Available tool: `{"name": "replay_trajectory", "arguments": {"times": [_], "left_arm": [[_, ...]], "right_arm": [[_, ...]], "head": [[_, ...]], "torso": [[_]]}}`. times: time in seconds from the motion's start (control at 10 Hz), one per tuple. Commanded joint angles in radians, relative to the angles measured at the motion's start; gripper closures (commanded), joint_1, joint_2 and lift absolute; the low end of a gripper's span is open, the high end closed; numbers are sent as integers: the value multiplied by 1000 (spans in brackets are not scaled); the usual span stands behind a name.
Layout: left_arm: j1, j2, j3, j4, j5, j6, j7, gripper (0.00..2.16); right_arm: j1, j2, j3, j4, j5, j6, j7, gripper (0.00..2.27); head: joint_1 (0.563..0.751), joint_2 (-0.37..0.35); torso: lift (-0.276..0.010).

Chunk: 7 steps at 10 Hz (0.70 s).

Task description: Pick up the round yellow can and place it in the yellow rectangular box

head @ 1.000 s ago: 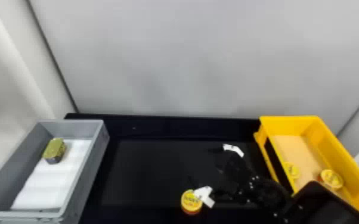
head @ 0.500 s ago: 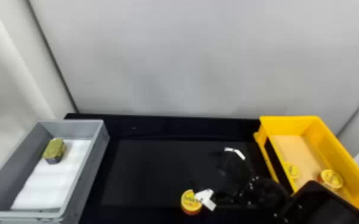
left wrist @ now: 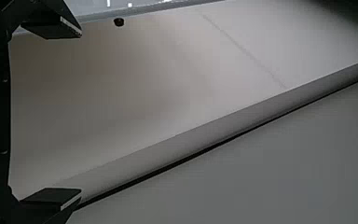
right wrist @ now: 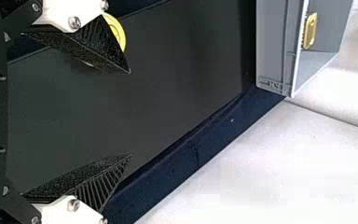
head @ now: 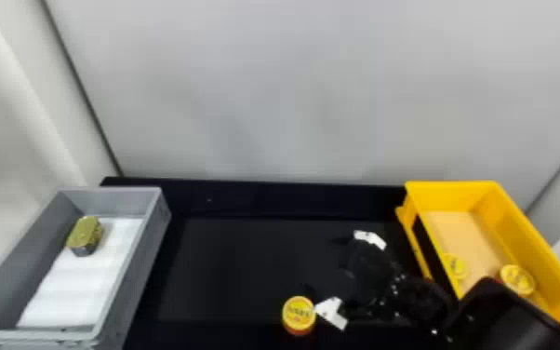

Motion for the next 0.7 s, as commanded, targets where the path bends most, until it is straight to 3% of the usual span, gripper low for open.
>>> {"name": "replay_trajectory", "arguments": {"times": [0.0,0.3,0.4,0.5,0.6], "left_arm": [[-7,-3,0,6,-8,-11,-13,84],[-13,-3,7,8,-14,-15,-37,84],[-37,-3,-15,25,-54,-15,-48,84],[-37,-3,-27,36,-77,-22,-51,84],[-27,-3,-21,36,-60,-11,-46,84]], "right_arm": [[-22,12,-7,24,-8,22,50,176],[-31,79,22,109,-11,-43,82,171],[-10,96,16,107,11,-15,94,174],[-2,71,21,94,-18,13,89,176],[-7,81,12,110,-20,19,111,176]], "head": [[694,14],[694,14],[694,14],[694,14],[694,14]], "torso": [[-56],[-56],[-56],[-56],[-56]]}}
